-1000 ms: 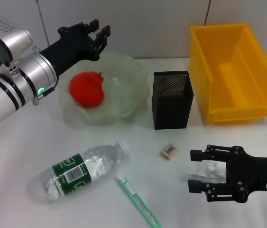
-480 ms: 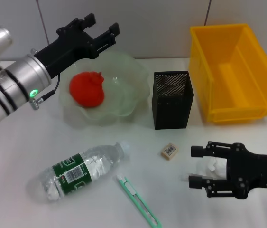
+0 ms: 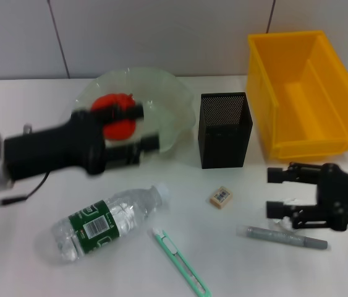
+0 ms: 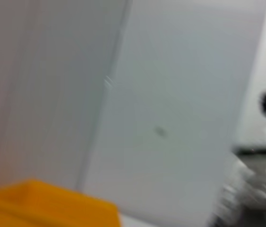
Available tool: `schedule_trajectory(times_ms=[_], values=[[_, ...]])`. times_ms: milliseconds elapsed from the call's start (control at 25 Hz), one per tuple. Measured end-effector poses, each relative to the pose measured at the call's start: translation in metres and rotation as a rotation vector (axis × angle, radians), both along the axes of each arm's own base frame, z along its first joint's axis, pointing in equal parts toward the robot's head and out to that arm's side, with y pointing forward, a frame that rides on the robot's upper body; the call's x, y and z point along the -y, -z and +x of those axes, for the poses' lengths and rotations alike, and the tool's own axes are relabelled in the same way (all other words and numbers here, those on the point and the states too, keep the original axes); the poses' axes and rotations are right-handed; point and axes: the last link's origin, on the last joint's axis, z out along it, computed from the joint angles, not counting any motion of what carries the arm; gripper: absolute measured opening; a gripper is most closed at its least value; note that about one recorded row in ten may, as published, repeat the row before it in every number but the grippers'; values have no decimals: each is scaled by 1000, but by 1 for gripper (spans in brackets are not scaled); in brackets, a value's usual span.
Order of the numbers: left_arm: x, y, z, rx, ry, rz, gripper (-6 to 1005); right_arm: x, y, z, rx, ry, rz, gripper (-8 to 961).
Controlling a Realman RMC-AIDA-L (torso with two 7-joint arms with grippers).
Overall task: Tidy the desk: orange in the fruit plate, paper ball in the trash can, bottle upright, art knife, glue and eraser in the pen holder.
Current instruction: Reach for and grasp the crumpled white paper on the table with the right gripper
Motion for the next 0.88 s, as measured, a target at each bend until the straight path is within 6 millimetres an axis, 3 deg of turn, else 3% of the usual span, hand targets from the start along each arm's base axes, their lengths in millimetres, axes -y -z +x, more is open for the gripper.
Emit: schedule_trajectory(times_ms=[200,360,520,880], values=[[27,3,-17,-85,41,-191,770,-11,-33,-14,90,39,-92,784],[35,11,-20,-132,58,-247,770,-24,-48,-29,233,51,-158,784],[36,14,-20,-136,66,-248,769,-40,-51,-42,365,58,-212,785],[38,17,-21,-137,85,-236,769,-64,-33,-66,640,34,-248,784]])
